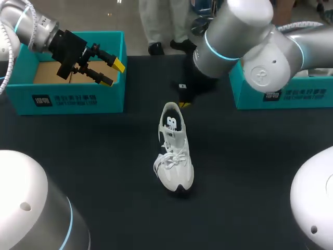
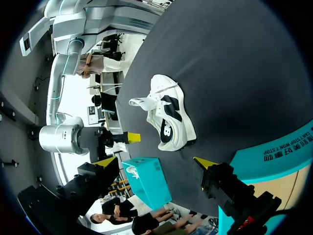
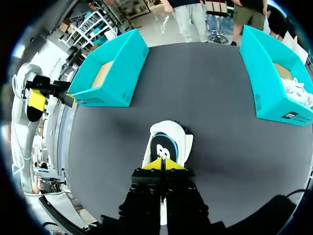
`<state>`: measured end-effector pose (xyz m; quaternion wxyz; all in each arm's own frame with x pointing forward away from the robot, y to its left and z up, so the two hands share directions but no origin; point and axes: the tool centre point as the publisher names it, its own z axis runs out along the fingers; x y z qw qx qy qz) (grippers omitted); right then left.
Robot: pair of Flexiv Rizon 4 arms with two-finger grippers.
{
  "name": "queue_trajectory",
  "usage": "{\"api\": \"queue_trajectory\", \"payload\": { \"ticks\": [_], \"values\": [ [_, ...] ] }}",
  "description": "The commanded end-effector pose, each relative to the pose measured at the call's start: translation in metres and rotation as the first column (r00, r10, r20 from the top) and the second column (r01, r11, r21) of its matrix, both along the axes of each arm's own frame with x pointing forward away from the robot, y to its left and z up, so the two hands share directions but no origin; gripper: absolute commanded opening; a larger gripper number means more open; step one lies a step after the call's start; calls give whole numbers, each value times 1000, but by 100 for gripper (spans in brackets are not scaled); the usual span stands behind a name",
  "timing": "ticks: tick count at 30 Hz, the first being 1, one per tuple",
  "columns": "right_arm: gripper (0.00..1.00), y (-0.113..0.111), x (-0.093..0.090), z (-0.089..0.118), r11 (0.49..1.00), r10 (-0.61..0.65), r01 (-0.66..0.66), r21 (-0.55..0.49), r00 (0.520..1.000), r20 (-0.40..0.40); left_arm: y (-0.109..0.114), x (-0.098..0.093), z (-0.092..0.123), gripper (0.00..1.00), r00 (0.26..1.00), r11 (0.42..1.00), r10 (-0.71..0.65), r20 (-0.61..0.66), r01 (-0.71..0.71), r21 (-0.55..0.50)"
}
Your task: Take the shoe out of the shoebox, open the shoe tongue, remove and reinsert the insole, then place the shoe into the shoebox
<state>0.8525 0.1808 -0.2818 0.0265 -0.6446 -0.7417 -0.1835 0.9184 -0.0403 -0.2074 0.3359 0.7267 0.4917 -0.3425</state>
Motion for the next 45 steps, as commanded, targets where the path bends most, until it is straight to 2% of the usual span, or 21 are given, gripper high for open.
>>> {"api": "queue_trajectory", "payload": {
  "ticks": [1,17,20,30,45],
  "values": [
    [0,8,6,3,983,-10,4,-181,1000,-29,0,0,0,100,1000,1000,0,1,0,2],
    [0,8,6,3,983,-10,4,-181,1000,-29,0,0,0,100,1000,1000,0,1,0,2],
    [0,16,8,-8,985,-17,11,-170,999,-33,0,0,0,100,1000,1000,0,1,0,2],
    [0,37,-4,-43,984,-47,35,-177,997,-60,0,0,0,100,1000,1000,0,1,0,2],
    [0,31,-25,-72,977,-59,19,-211,981,-185,0,0,0,100,1000,1000,0,1,0,2]
  ]
}}
